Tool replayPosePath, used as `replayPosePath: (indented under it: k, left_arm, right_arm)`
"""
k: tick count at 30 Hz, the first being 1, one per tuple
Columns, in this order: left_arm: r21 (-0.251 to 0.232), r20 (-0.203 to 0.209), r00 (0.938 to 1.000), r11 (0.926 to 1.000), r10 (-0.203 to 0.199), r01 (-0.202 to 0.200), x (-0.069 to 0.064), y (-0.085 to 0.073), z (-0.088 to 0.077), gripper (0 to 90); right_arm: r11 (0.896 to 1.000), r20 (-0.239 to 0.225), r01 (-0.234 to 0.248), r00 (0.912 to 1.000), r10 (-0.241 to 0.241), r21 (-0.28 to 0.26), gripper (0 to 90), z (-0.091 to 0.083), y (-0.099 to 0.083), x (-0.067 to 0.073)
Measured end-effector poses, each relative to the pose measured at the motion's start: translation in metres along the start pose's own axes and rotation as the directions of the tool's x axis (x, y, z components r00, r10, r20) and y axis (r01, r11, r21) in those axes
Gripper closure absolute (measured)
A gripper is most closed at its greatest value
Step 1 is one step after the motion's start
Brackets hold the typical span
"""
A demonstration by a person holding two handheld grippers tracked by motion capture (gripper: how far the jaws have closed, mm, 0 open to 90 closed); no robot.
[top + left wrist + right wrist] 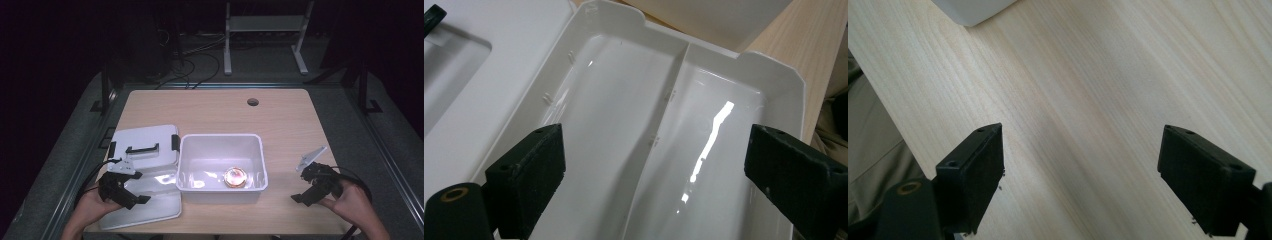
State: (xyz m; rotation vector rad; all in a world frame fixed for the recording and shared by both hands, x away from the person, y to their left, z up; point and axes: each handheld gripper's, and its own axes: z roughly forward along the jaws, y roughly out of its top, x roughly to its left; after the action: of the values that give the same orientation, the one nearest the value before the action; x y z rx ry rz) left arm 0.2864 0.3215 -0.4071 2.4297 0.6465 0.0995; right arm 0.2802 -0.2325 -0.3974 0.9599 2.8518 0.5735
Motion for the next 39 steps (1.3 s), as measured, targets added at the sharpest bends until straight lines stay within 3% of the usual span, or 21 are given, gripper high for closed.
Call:
replayPosePath:
  k: [8, 12, 17, 18, 19, 26, 30, 32, 34, 38, 39]
  left_arm:
    - [0.051, 0.004, 0.9993, 0.9980, 0.038, -0.039, -0.002, 0.001, 0.004, 9.9]
    - [0.085, -0.003, 0.9975, 0.9939, 0.070, -0.069, -0.002, 0.000, 0.003, 14.9]
    - [0.174, 0.014, 0.9933, 0.9779, 0.115, -0.116, -0.001, -0.003, 0.003, 32.5]
    - [0.174, 0.014, 0.9933, 0.9779, 0.115, -0.116, -0.001, -0.003, 0.003, 34.0]
    - [0.201, 0.003, 0.9918, 0.9715, 0.128, -0.126, 0.000, -0.004, 0.003, 36.2]
    - [0.256, 0.029, 0.9891, 0.9555, 0.144, -0.147, 0.004, -0.005, 0.009, 54.5]
    - [0.298, 0.027, 0.9855, 0.9399, 0.167, -0.168, 0.005, 0.000, 0.014, 61.1]
    - [0.303, 0.028, 0.9851, 0.9376, 0.170, -0.170, 0.006, 0.001, 0.014, 63.8]
    - [0.318, 0.036, 0.9830, 0.9303, 0.180, -0.182, 0.007, 0.006, 0.015, 66.7]
    - [0.323, 0.058, 0.9830, 0.9285, 0.174, -0.183, 0.010, 0.010, 0.016, 73.4]
    - [0.331, 0.066, 0.9825, 0.9252, 0.174, -0.186, 0.011, 0.011, 0.017, 74.0]
  right_arm:
    - [0.996, 0.002, -0.051, 0.9987, 0.051, -0.070, 17.5, 0.012, -0.015, 0.005]
    - [0.995, 0.009, -0.056, 0.9983, 0.057, -0.086, 17.6, 0.017, -0.016, 0.008]
    - [0.994, 0.001, -0.057, 0.9983, 0.058, -0.094, 17.5, 0.024, -0.017, 0.011]
    - [0.994, -0.003, -0.055, 0.9985, 0.055, -0.089, 17.5, 0.025, -0.017, 0.011]
    - [0.995, -0.003, -0.052, 0.9986, 0.052, -0.087, 17.5, 0.025, -0.018, 0.012]
    - [0.993, 0.002, -0.070, 0.9975, 0.070, -0.100, 17.5, 0.025, -0.022, 0.013]
    - [0.993, 0.000, -0.065, 0.9979, 0.065, -0.103, 17.4, 0.026, -0.022, 0.014]
    - [0.993, -0.003, -0.063, 0.9980, 0.063, -0.102, 17.5, 0.027, -0.021, 0.015]
    - [0.994, -0.004, -0.058, 0.9983, 0.058, -0.094, 17.4, 0.029, -0.020, 0.016]
    - [0.994, -0.008, -0.058, 0.9983, 0.058, -0.096, 17.4, 0.030, -0.020, 0.016]
    - [0.994, -0.007, -0.058, 0.9983, 0.058, -0.096, 17.4, 0.030, -0.021, 0.016]
